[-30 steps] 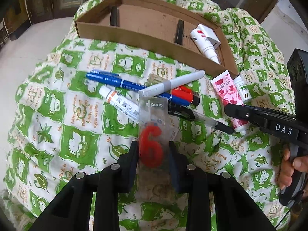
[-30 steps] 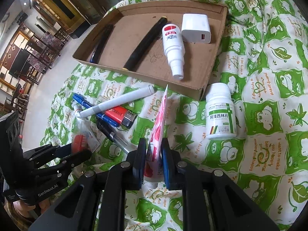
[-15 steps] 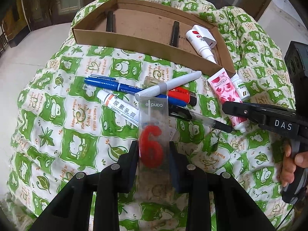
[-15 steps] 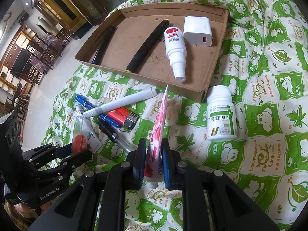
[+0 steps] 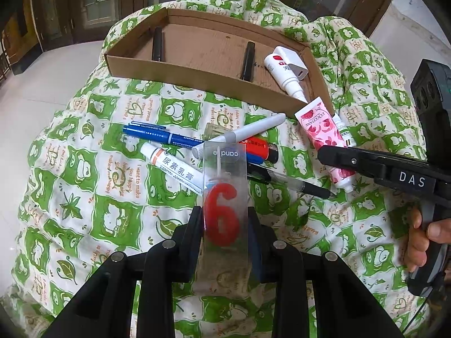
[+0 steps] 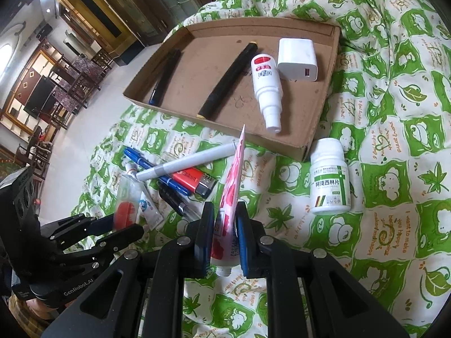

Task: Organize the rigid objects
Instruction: 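Carry the candle packet with the left tool while the right tool carries the pink tube toward the tray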

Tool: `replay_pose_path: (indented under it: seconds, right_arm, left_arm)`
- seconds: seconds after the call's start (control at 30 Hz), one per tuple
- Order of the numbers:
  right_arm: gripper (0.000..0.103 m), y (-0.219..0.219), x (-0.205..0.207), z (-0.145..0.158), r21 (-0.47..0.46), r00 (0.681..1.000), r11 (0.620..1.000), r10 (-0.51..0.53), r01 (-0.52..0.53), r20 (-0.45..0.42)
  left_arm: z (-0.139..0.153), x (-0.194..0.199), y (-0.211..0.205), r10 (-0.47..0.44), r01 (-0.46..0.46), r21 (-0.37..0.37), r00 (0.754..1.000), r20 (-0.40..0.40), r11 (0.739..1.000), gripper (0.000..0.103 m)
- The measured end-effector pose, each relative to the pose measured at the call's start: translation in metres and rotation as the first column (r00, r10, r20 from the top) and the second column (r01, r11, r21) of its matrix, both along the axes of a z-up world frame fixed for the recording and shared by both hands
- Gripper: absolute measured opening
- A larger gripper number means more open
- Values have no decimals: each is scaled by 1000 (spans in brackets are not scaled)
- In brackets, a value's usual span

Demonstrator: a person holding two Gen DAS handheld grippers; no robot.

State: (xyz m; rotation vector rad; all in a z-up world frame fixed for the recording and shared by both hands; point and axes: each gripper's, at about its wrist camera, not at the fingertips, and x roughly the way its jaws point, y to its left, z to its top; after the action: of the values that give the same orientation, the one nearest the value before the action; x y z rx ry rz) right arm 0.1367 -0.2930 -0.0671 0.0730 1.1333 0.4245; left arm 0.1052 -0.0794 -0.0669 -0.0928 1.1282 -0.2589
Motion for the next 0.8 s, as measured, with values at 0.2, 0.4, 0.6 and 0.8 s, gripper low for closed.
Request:
replay_pose_path:
  seconds: [0.2, 0.4, 0.6, 0.8]
  right_arm:
    - [15, -2, 1, 2, 12, 1000, 1000, -8, 8, 1]
    - [15, -4, 0, 2, 20, 1000, 1000, -11, 11, 1]
    - [15, -5, -1, 4, 28, 1000, 999, -15, 15, 7]
    - [15, -8, -1, 6, 37, 1000, 999, -19, 19, 11]
  left_arm:
    - [10, 4, 4, 3, -3, -9, 1000, 12, 1000, 31]
    - [23, 10, -2, -1, 0, 4, 999, 34, 1000, 31]
    - [30, 16, -12, -9, 7, 33, 999, 52, 999, 31]
    - [33, 20, -13, -10, 7, 55, 998, 63, 998, 31]
